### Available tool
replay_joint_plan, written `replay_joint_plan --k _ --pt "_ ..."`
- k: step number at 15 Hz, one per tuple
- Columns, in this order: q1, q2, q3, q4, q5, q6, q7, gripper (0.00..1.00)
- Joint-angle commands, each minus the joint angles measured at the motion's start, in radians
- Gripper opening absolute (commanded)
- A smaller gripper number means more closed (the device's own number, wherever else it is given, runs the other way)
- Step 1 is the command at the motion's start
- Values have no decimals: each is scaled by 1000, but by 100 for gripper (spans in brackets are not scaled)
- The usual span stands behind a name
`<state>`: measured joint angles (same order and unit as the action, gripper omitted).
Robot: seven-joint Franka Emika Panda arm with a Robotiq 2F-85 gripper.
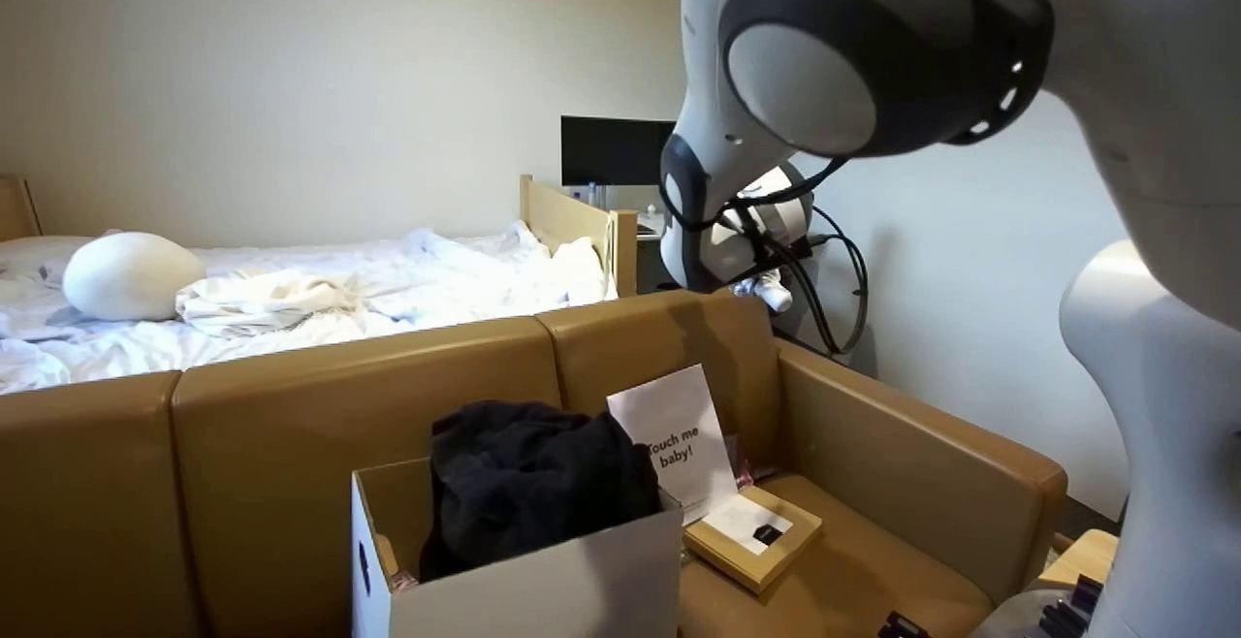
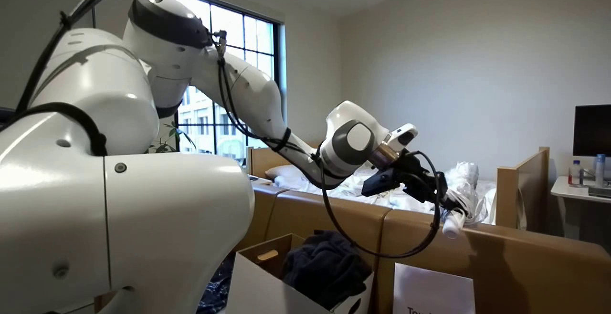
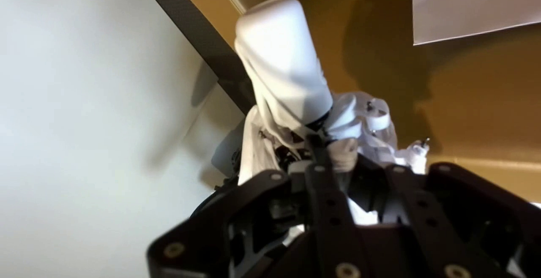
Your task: Take the umbrella and put it in the box
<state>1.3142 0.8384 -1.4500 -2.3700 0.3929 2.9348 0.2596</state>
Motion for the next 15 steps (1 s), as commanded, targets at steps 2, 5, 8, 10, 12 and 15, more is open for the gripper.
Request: replay_joint_plan --k 2,5,8,10,12,15 --pt "-102 -266 49 40 -166 -31 -111 6" --pt "-126 -382 108 1 -258 -10 -143 6" --pt "-143 -458 200 -57 -342 22 -147 6" --pt "-129 -500 231 -113 -406 48 -152 6" --pt "-108 -527 253 -155 -425 68 -189 5" --pt "-97 -573 283 -205 -471 111 -249 5"
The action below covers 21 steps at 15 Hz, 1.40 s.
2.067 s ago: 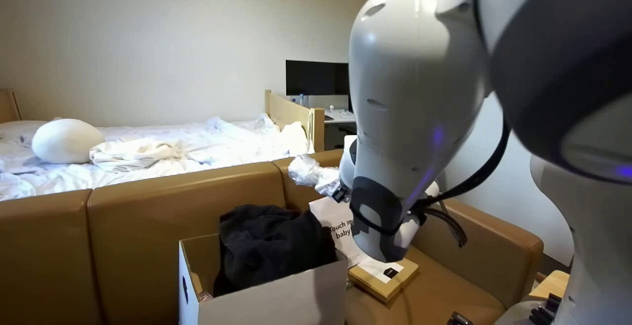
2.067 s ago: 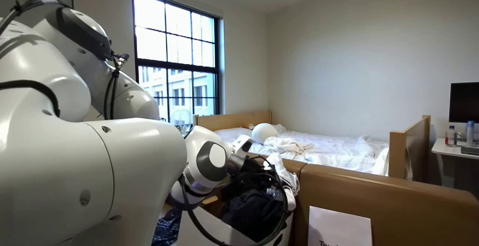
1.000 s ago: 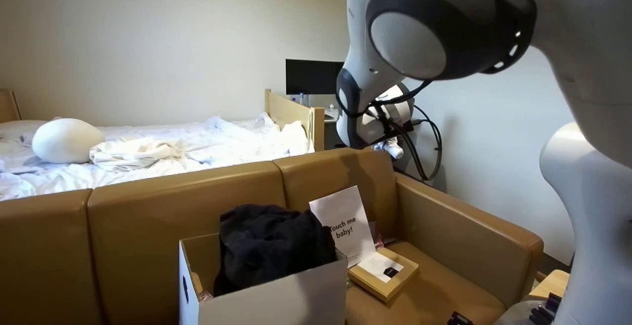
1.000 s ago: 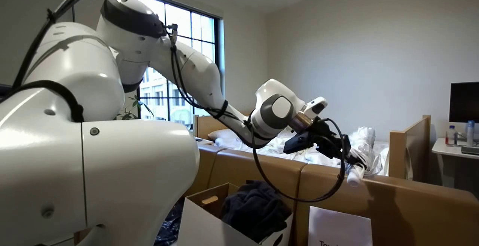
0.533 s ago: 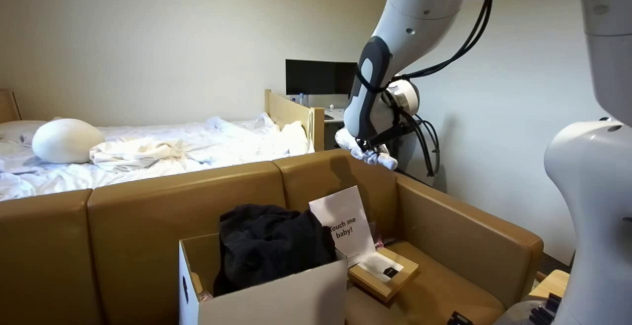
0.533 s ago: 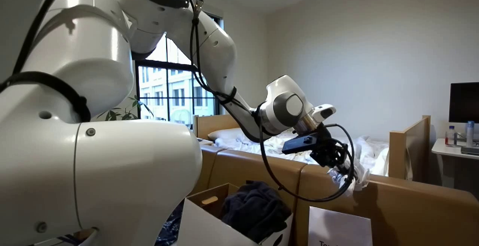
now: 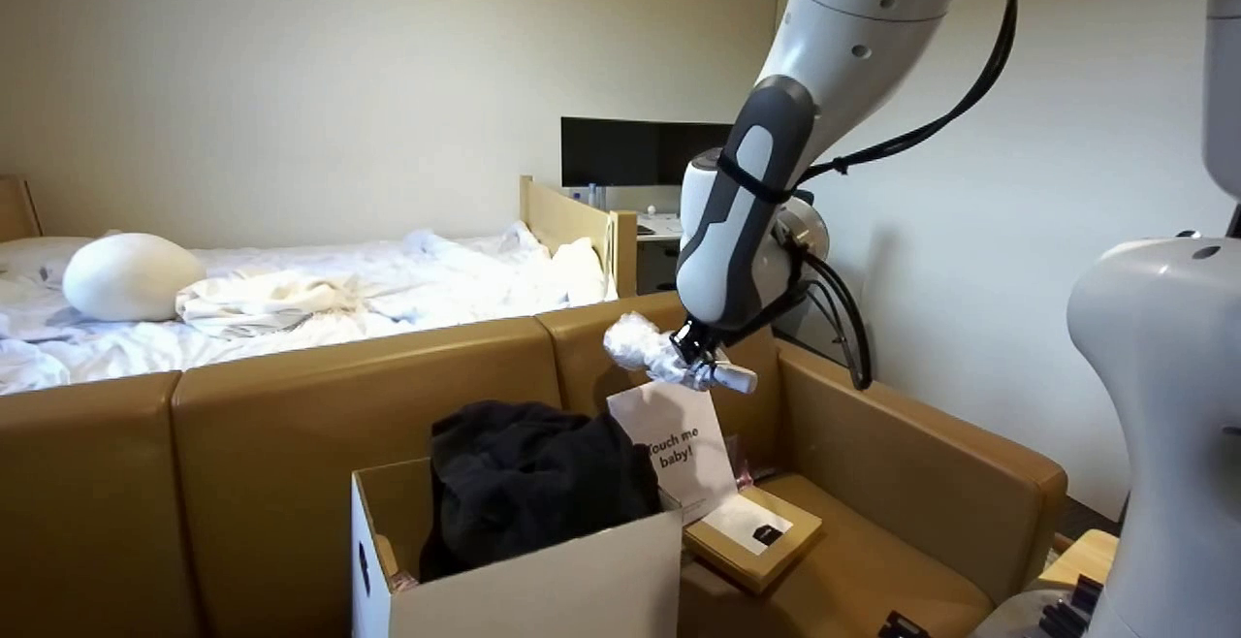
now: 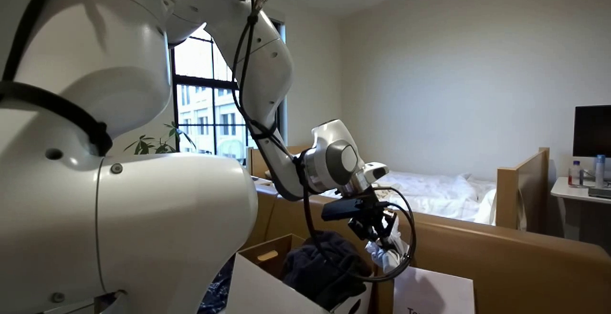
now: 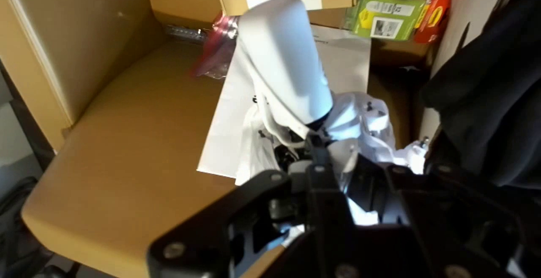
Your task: Take the umbrella and put it in the box
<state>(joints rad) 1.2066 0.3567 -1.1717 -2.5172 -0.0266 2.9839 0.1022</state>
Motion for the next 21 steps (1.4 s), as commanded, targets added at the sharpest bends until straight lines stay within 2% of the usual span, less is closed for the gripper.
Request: replay_joint_plan --k 1,8,9,13,14,18,21 --pt "22 -99 9 -71 -65 83 -108 6" --pt "72 -103 33 -167 -206 281 -208 5" --pt "70 -68 36 -130 -169 208 -147 5" --pt "69 -63 42 -135 -173 208 -148 8" --pt "72 -51 39 -138 -171 216 -143 5" --pt "70 -106 135 -78 -179 168 -157 5" --pt "23 -105 273 17 -156 106 -159 5"
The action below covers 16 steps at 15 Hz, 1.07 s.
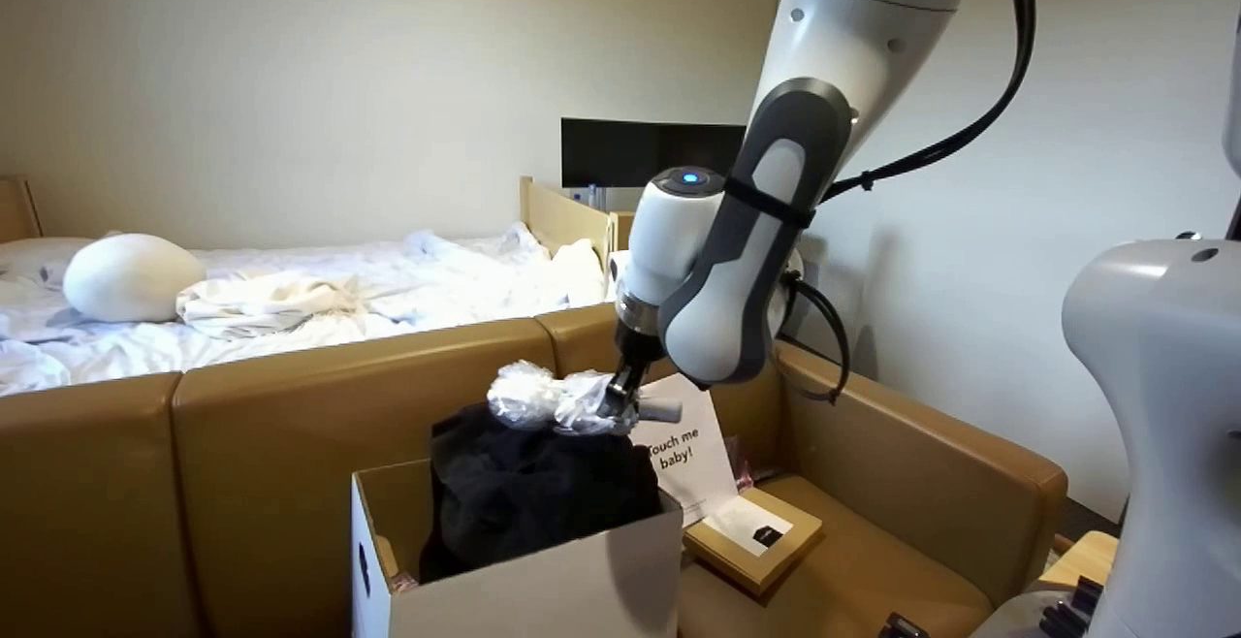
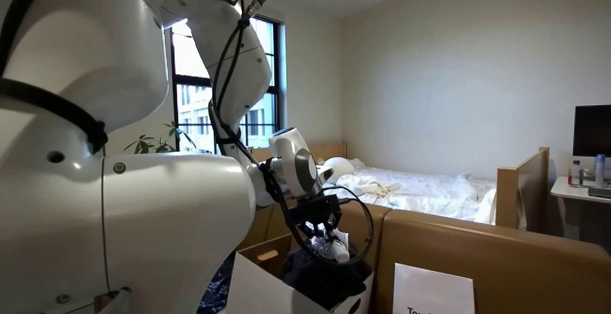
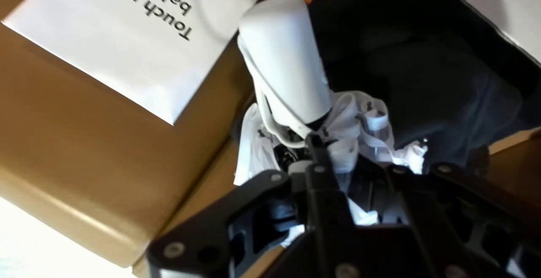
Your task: Take the umbrella and put it in the box
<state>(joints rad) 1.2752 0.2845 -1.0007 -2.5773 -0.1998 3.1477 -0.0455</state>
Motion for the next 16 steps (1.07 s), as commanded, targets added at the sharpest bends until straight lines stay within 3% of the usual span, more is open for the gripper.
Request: replay_joint_plan --k 1,4,5,7,10,11,16 --pt "-82 -47 162 102 28 -90 -33 5" --pt "-283 -44 415 183 29 -175 -35 5" --pt "-320 -26 471 192 143 -174 -126 5" --pt "-485 14 648 246 304 -231 -238 5" --pt "-575 139 721 386 414 -378 -293 5" --pt "-721 157 849 422 287 -405 -198 5" --pt "-907 278 1019 566 149 -457 -155 5"
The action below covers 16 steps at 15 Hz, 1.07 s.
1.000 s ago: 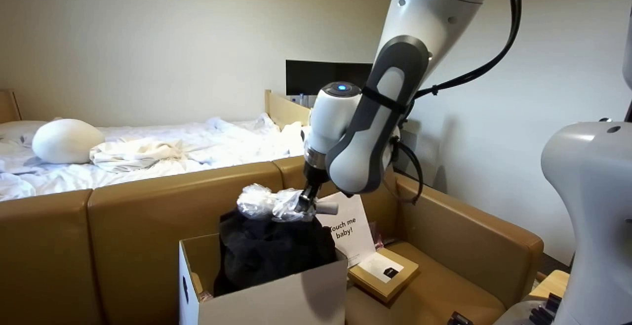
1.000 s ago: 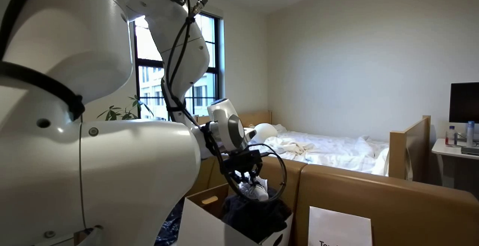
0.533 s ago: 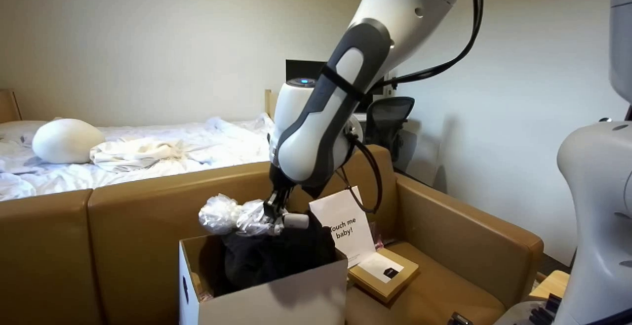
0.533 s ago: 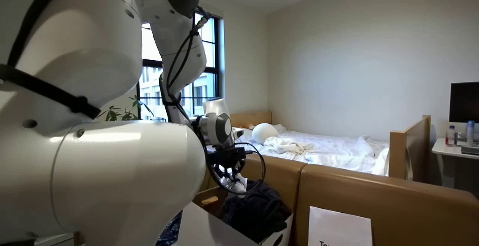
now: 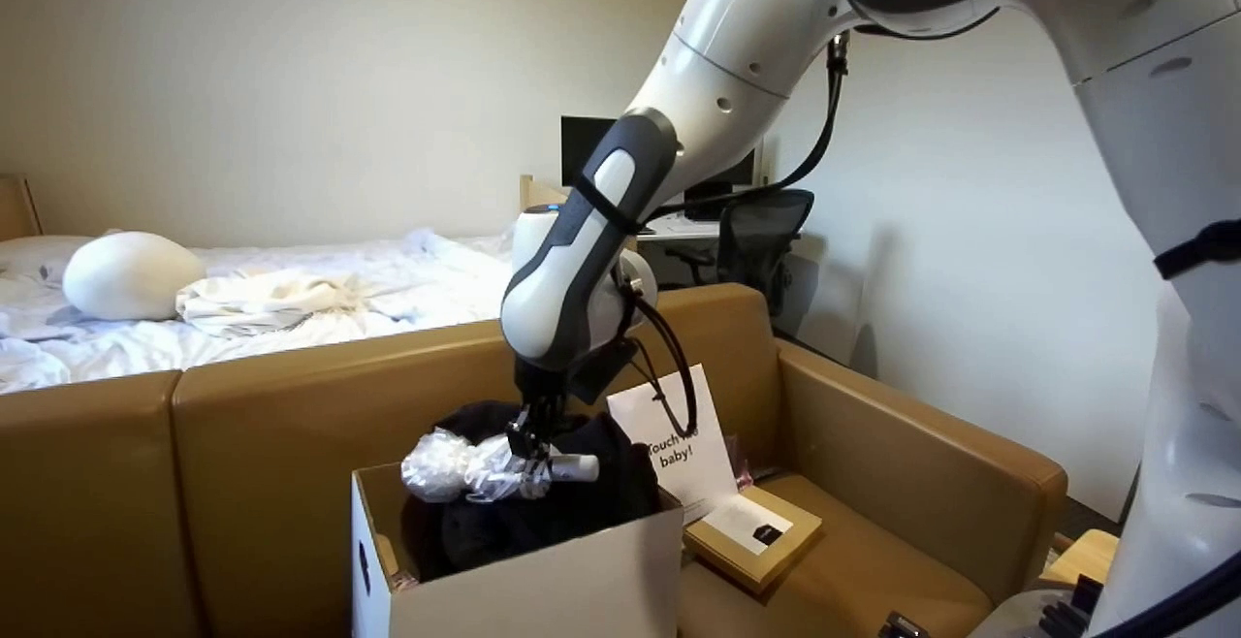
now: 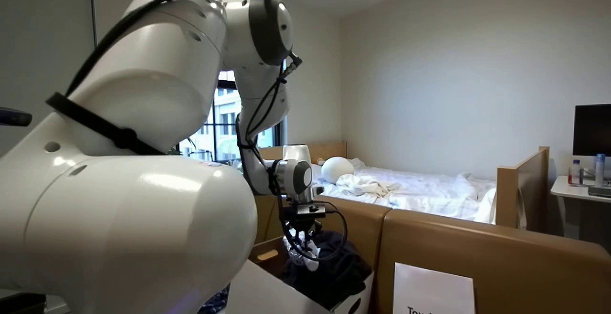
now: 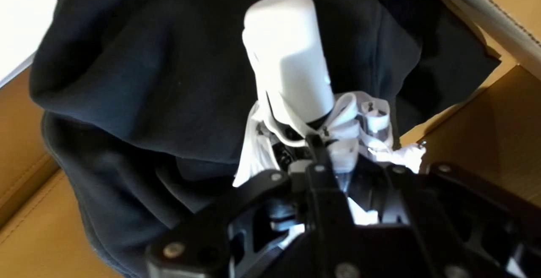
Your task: Take the umbrella and put it in the box
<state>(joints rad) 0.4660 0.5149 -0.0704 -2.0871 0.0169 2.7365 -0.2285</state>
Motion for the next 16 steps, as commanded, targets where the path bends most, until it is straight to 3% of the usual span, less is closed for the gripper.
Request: replay_joint_plan --k 1,2,7,12,16 --pt "-120 64 107 93 -86 -57 24 19" --pt "-138 78 122 109 -97 -72 23 34" --pt "-191 96 169 134 -127 -97 12 64" --pt "-262 -75 256 -9 -34 -35 44 96" --pt "-337 -264 332 -159 144 8 91 100"
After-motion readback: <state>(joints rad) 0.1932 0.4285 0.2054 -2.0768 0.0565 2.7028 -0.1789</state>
